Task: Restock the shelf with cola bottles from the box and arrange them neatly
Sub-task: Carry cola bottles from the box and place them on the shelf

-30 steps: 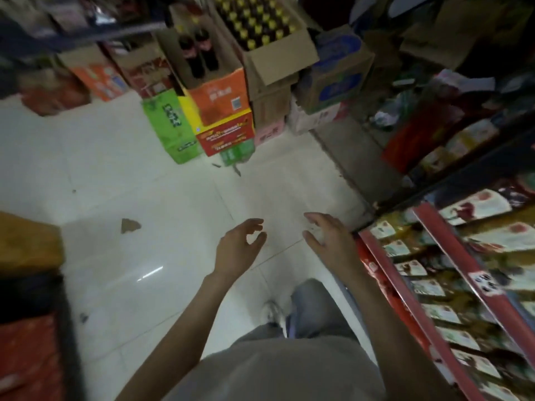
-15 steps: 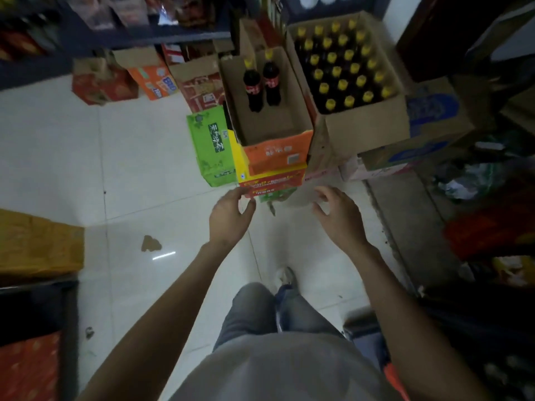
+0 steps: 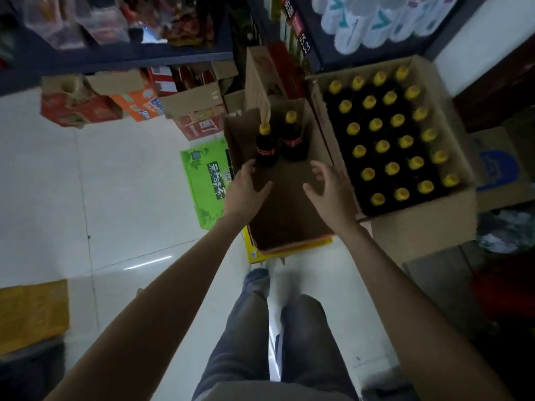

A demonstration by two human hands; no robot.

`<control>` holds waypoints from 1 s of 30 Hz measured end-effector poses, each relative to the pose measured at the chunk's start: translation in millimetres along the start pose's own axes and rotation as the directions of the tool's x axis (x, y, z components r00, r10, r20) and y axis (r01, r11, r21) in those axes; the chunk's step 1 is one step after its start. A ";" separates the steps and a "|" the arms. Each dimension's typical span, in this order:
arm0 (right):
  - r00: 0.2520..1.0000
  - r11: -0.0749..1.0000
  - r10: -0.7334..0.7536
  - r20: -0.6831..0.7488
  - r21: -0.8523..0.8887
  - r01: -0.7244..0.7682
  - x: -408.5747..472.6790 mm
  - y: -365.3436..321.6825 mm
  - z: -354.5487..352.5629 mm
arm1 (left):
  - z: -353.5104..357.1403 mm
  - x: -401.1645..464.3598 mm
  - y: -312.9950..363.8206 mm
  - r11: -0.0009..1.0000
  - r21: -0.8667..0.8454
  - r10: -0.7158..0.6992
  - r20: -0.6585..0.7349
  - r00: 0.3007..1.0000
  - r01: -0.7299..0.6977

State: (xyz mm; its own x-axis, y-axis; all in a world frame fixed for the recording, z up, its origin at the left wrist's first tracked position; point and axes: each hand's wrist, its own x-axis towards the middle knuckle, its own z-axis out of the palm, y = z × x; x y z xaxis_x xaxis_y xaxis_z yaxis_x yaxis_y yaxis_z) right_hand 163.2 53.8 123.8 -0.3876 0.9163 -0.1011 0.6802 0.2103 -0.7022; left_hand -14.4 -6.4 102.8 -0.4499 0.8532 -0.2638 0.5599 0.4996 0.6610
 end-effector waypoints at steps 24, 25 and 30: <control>0.959 0.935 0.265 -0.099 0.270 -0.230 217.9 79.9 151.7 | 109.9 196.2 -56.4 0.957 -0.288 -0.081 -0.128 0.988 0.041; 0.961 0.936 0.251 -0.118 0.283 -0.210 211.7 75.1 146.1 | 103.4 193.2 -54.3 0.956 -0.292 -0.056 -0.143 0.988 0.012; 0.961 0.935 0.162 -0.222 0.346 -0.077 166.1 35.0 93.8 | 46.8 161.5 -18.5 0.928 -0.328 0.127 -0.163 0.978 -0.175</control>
State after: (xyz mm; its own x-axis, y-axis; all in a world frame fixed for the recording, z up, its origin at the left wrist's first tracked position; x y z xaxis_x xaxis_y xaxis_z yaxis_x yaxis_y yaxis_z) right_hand 64.4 181.4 16.3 -0.1239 0.9908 -0.0542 0.4506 0.0076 -0.8927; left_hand -64.8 129.2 15.1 -0.4823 0.8740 -0.0600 0.3701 0.2653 0.8903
